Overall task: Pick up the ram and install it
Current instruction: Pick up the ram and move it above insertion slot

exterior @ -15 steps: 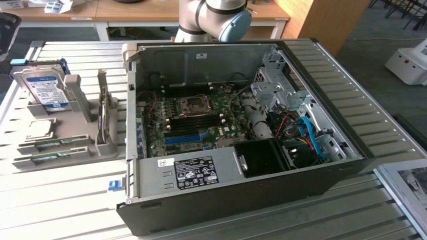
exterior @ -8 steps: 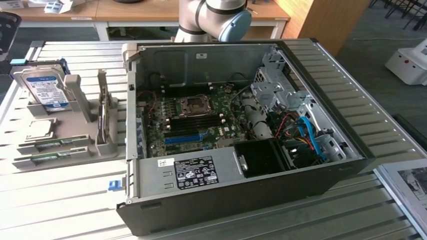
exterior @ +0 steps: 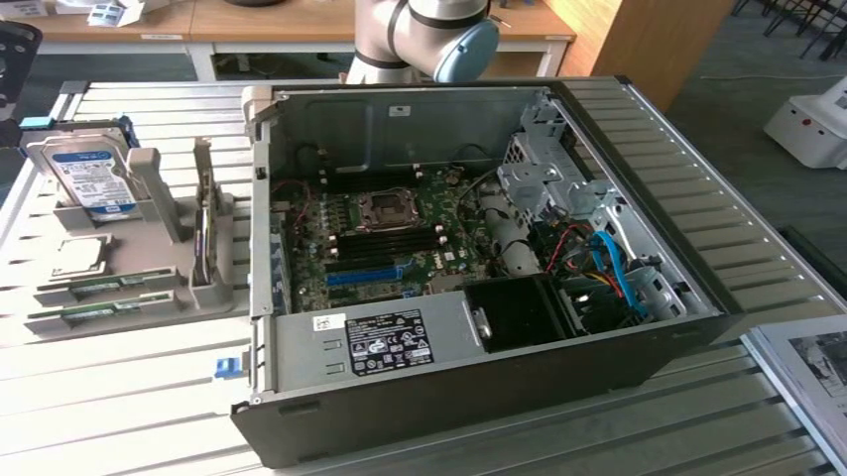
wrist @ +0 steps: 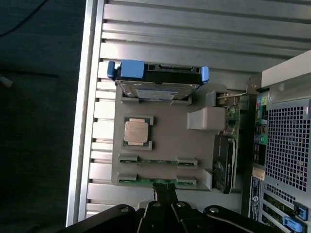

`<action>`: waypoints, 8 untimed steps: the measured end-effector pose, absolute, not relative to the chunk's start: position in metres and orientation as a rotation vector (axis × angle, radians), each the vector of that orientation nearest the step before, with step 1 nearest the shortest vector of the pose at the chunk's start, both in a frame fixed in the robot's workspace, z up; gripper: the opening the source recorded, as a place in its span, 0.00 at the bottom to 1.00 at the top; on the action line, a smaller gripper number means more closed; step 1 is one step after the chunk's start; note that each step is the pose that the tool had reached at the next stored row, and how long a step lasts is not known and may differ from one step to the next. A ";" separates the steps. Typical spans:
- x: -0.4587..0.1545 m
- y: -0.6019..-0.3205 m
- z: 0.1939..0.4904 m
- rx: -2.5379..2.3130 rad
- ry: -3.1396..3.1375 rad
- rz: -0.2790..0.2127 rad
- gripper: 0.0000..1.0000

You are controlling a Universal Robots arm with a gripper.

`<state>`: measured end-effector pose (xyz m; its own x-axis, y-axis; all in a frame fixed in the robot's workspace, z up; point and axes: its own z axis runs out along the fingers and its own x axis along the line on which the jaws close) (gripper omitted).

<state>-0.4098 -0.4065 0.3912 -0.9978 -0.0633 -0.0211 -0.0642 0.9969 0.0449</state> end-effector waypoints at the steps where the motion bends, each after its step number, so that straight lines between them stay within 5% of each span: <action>1: -0.410 -0.406 0.391 -0.115 3.119 0.071 0.10; 8: -0.410 -0.406 0.391 -0.231 3.114 0.072 0.10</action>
<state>-0.4097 -0.4065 0.3912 -0.9889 -0.1473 -0.0211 -0.1481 0.9879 0.0449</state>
